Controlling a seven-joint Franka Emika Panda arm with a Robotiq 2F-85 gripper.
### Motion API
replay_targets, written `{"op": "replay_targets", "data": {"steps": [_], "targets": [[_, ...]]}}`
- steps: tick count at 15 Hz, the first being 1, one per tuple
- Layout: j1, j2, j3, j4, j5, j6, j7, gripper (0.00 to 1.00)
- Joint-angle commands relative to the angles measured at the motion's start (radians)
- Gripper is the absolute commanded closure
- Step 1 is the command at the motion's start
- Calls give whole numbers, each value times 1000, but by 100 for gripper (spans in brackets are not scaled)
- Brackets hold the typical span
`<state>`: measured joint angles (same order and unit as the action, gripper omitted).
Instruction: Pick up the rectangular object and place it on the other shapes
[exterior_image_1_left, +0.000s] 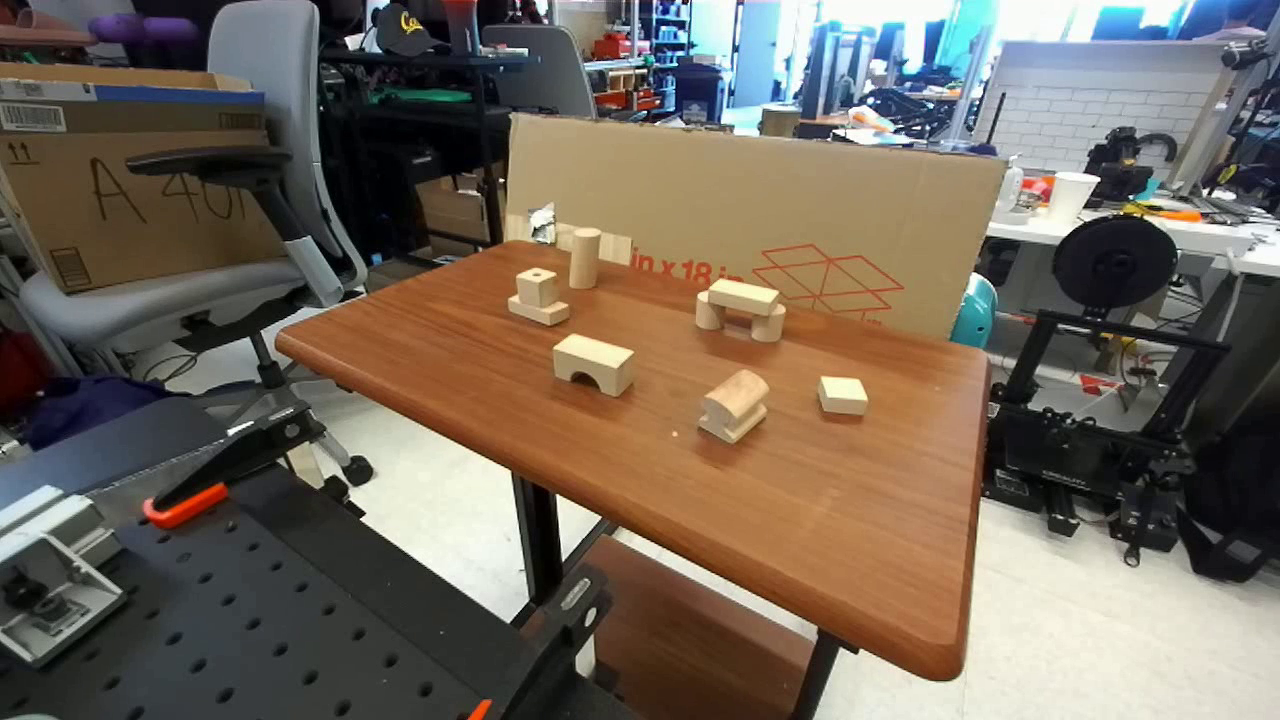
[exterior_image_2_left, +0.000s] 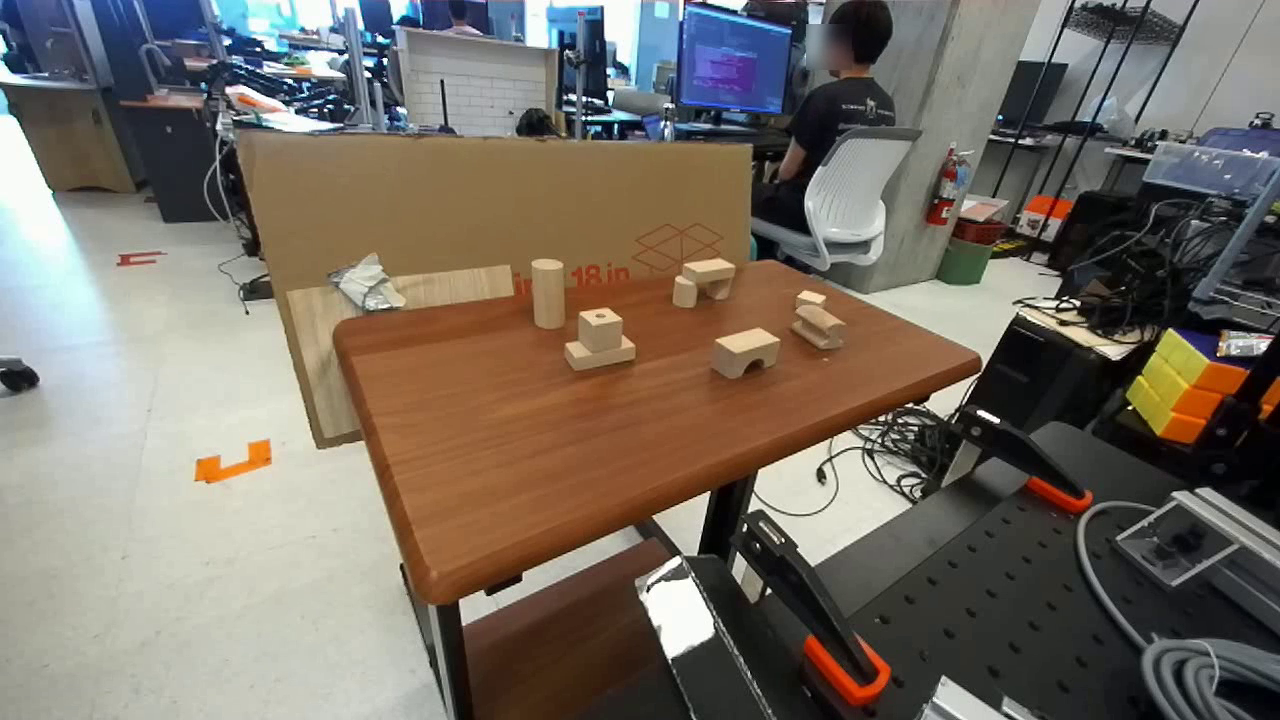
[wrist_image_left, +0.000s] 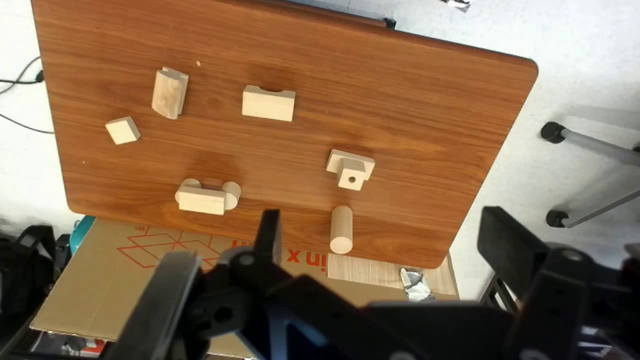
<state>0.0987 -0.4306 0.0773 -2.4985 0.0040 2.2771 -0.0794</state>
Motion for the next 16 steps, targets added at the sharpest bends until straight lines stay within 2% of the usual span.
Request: {"op": "replay_targets", "data": {"steps": [1,5,8,11,16], "targets": [[4,0,-3,2,-2,-3,2,0],[-3,80,-13,39,-10,33,-21,0],[-14,196,-34,108,-12,49,-55,0],[-37,335,-52,210,-10,59,-65,0],[-74,589,-73,447,0,14,-57,0]]}}
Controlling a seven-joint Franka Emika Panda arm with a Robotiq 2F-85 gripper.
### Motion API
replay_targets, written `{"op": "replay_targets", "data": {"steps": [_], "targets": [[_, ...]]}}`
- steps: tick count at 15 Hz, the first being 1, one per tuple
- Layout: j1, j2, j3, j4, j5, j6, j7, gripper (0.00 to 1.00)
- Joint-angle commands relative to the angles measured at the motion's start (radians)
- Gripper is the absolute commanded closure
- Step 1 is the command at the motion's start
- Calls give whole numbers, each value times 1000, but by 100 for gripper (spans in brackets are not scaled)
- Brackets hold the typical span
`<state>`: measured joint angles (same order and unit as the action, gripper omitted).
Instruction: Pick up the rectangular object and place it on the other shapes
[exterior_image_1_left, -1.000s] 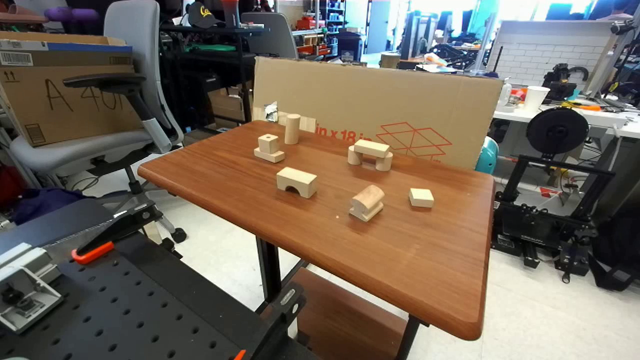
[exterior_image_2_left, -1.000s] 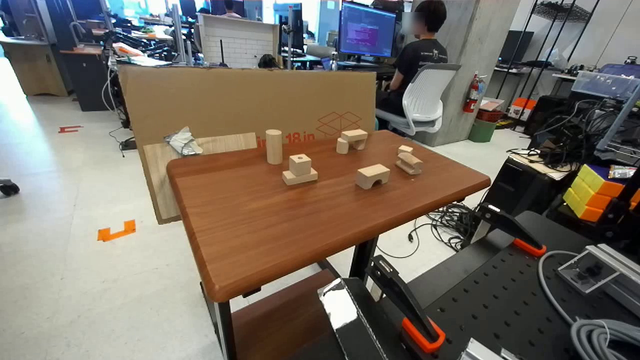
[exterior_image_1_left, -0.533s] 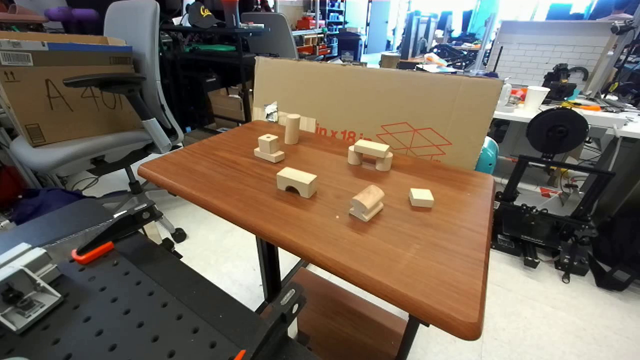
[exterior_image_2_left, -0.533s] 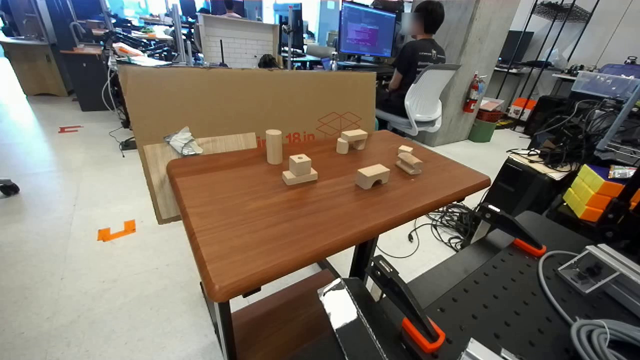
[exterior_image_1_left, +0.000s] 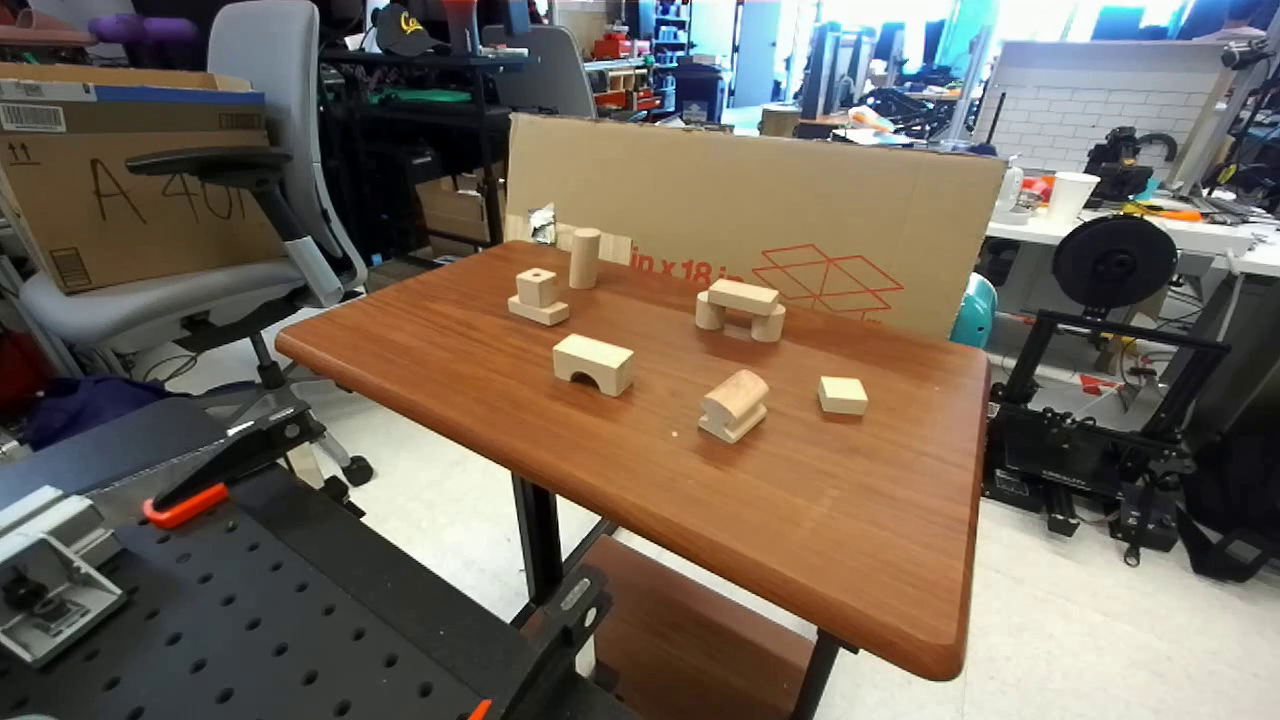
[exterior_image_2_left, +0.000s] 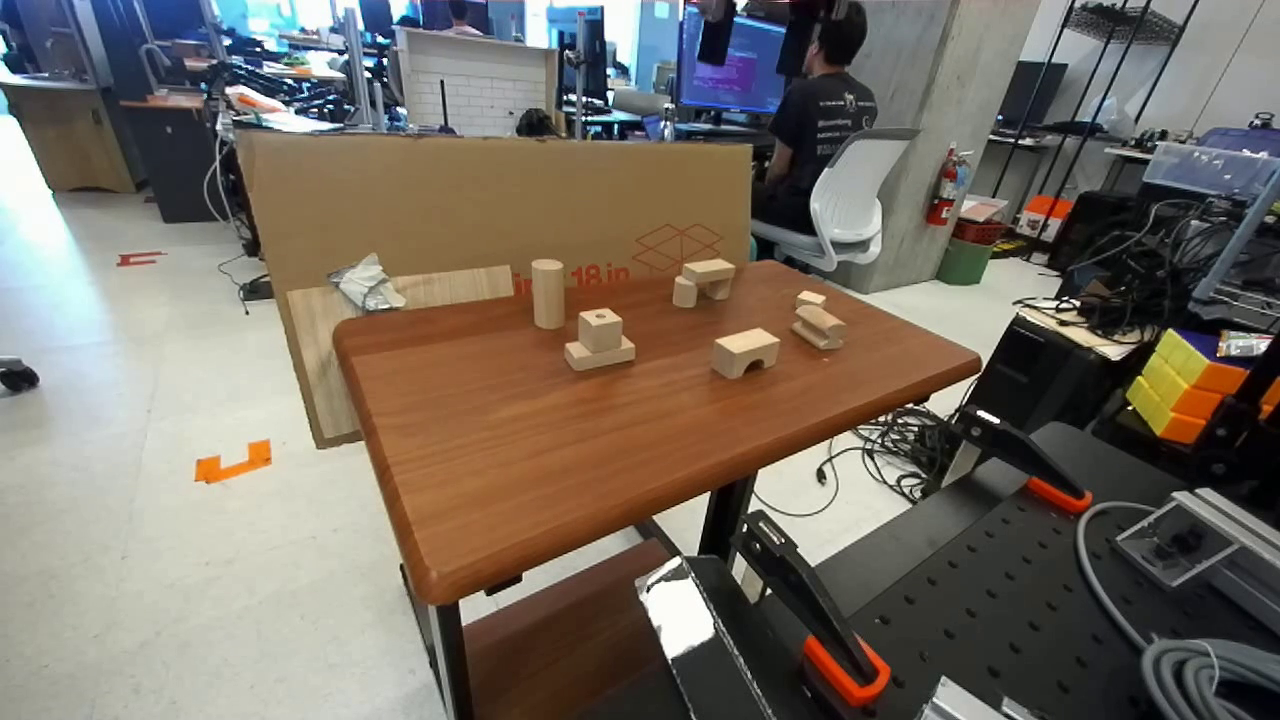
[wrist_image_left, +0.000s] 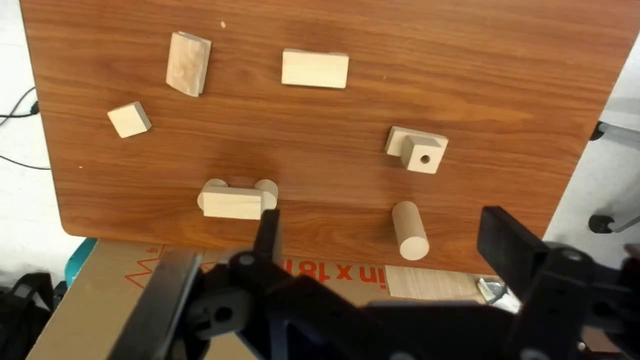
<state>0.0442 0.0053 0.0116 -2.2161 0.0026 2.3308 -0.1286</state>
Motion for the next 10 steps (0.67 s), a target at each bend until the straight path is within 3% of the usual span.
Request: {"op": "replay_targets", "data": {"steps": [1,10], "targets": [[-28,196,-11,205,-1,-40,-6,0],[-105,471,-28,500,10,-124,-10,0]]}}
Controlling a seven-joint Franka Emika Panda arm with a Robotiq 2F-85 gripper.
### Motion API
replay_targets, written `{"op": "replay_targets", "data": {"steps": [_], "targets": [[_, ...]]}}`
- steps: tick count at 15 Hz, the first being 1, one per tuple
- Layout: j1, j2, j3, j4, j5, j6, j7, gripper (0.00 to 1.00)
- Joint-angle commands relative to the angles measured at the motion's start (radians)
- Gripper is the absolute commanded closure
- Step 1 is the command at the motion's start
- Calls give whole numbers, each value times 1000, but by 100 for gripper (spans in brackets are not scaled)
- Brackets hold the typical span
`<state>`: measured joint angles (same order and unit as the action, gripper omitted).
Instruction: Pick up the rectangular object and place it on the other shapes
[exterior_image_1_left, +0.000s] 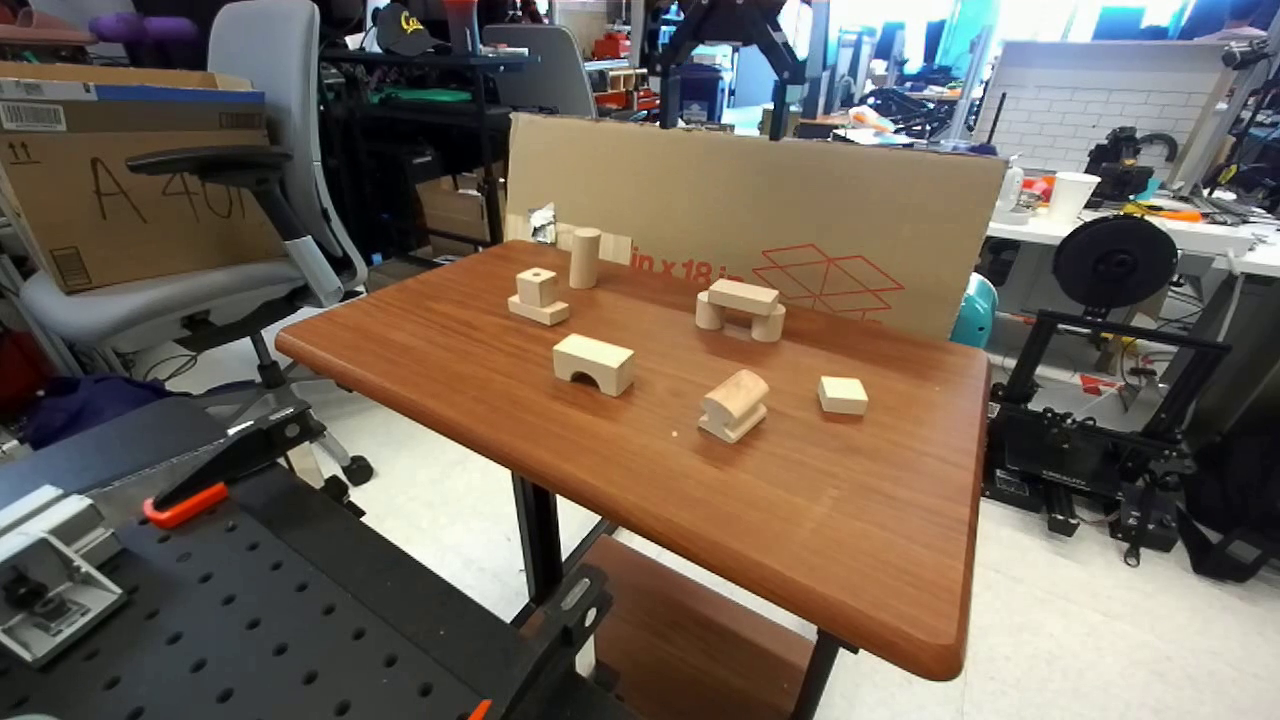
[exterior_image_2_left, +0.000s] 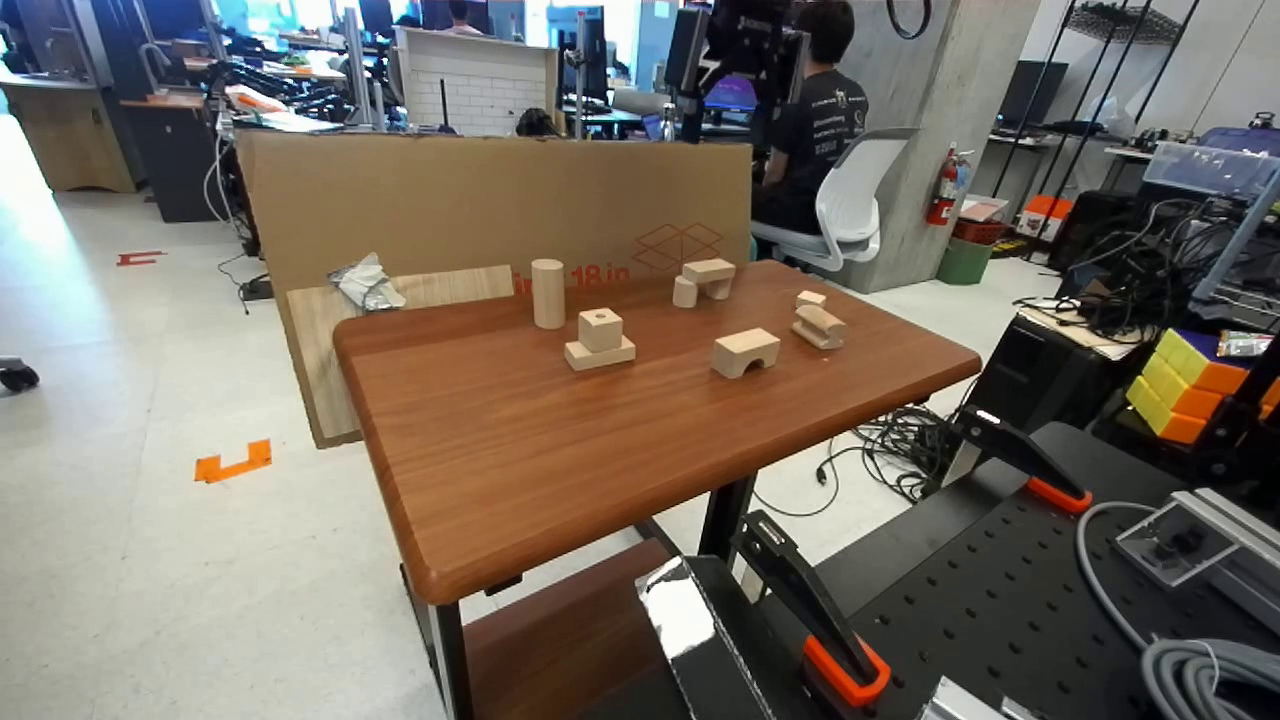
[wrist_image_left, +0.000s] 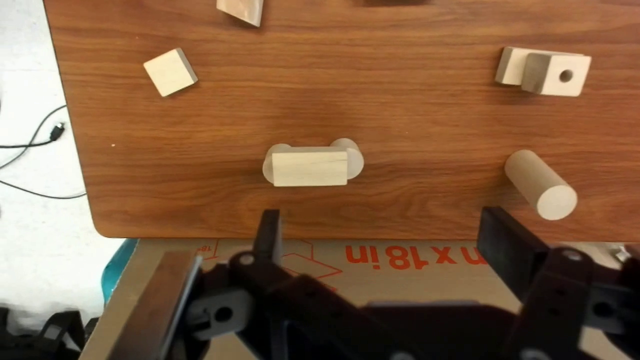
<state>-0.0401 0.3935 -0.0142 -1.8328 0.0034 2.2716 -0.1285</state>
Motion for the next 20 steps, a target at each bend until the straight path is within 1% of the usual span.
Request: {"op": "replay_targets", "data": {"steps": [1,6,11,20], "targets": [[-27,105,-3,140,11,-78,-9,0],[-52,204,4,230,13,-115,-29,0],[-45,279,1,271,-4,-110,-23,0],[-27,376,2,339,-25,-123,-25,0]]}}
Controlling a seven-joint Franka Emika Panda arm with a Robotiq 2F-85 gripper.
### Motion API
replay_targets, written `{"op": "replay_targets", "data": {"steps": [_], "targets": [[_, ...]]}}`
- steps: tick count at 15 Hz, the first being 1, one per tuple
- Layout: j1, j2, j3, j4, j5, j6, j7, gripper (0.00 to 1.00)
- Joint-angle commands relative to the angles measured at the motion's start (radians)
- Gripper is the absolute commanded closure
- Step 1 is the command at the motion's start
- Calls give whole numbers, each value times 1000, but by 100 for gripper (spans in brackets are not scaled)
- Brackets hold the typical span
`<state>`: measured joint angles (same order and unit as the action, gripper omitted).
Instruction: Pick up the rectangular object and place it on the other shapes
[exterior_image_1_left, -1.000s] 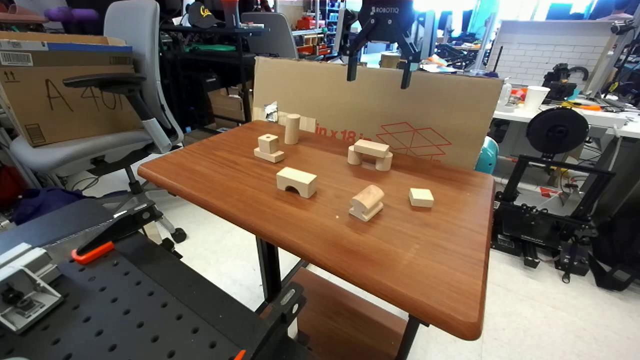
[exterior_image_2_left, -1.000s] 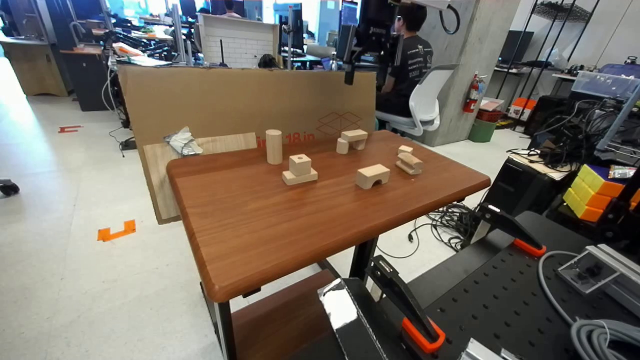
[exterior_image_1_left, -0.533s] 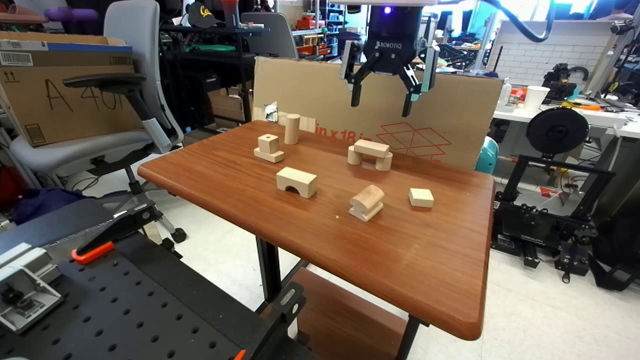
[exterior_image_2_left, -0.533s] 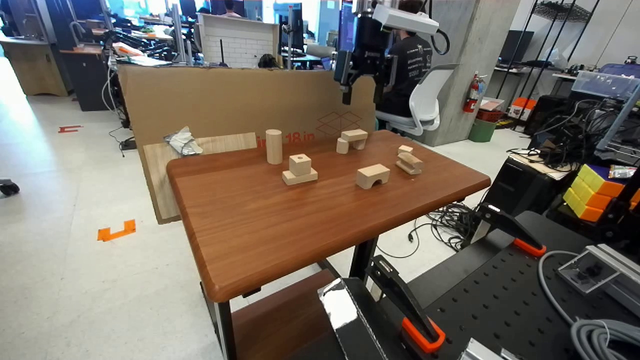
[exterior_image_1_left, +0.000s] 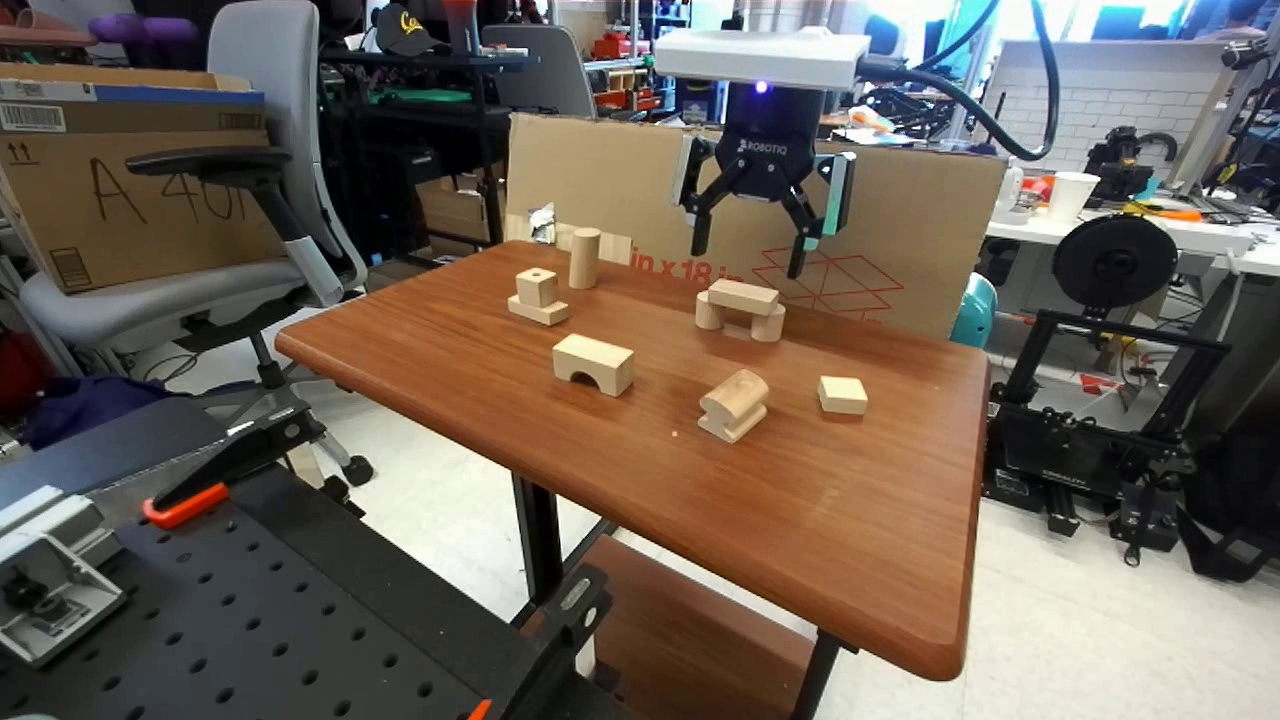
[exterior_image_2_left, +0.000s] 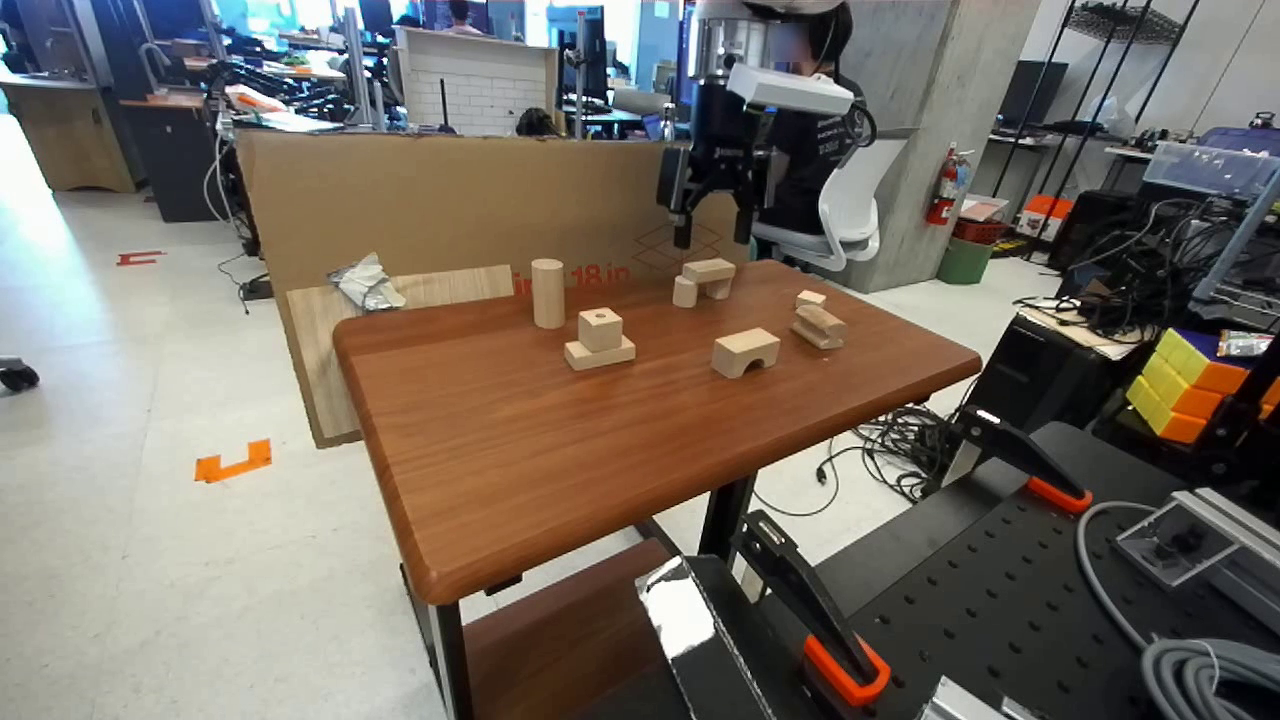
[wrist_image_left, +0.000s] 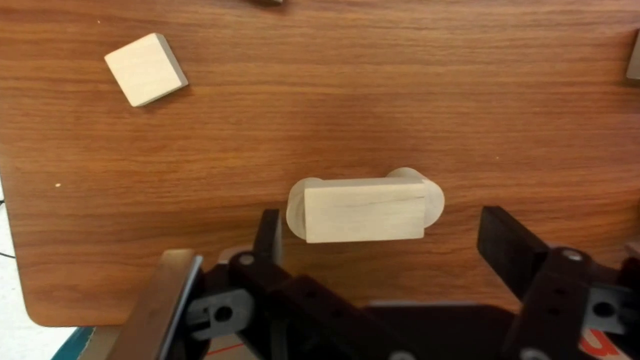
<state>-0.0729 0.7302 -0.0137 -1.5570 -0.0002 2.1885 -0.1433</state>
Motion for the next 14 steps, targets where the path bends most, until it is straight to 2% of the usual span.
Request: {"op": "replay_targets", "data": {"steps": [1,10,11,12,14], "targets": [[7,46,1,69,-24,-42,-9,0],[15,84,2,100,-43,-49,-16,0],[15,84,1,102,-45,-52,-15,25],[15,83,1,102,-47,-52,-15,26],[13,81,2,103,-47,-56,-15,42]]}}
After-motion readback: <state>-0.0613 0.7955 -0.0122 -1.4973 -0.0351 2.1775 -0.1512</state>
